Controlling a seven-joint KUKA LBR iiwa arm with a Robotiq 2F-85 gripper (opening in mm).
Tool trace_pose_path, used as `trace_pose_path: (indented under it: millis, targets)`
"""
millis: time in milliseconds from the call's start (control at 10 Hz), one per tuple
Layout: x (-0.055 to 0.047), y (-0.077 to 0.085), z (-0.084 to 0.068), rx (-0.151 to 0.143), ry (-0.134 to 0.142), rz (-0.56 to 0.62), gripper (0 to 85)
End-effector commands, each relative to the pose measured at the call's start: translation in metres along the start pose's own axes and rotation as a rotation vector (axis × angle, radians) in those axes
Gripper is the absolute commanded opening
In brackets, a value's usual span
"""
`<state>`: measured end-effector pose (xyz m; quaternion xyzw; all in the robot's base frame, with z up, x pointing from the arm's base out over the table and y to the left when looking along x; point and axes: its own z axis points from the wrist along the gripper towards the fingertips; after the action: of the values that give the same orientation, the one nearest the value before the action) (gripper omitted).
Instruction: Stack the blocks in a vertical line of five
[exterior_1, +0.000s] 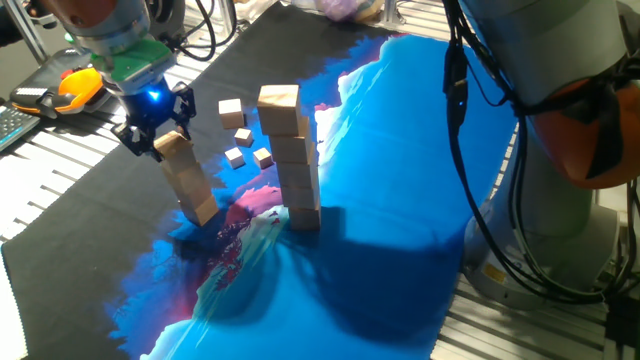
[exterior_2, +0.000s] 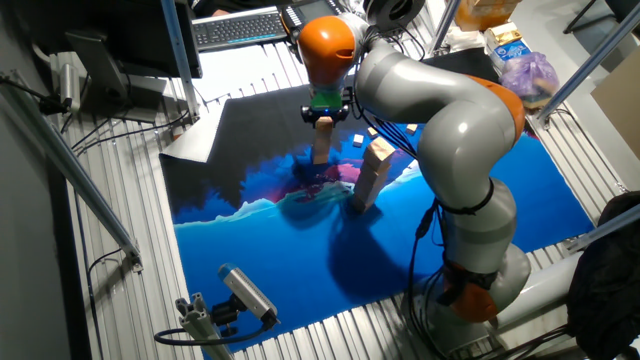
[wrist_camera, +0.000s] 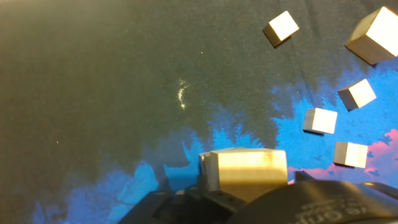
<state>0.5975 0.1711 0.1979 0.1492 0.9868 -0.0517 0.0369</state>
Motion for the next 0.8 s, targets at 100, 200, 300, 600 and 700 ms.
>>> trace_pose_path:
  millis: [100,200,300,600,700]
  targets:
    - [0.0,0.0,0.0,0.001,-0.002,0.001,68.0]
    - [0.0,-0.001,-0.003,0.002,-0.004,0.004,68.0]
    - [-0.001,-0.002,-0.008,-0.001,0.003,0.005,68.0]
    - [-0.001,-0.008,-0.027,-0.018,0.019,0.029,68.0]
    - [-0.006,-0.012,-0.033,-0.018,0.024,0.027,68.0]
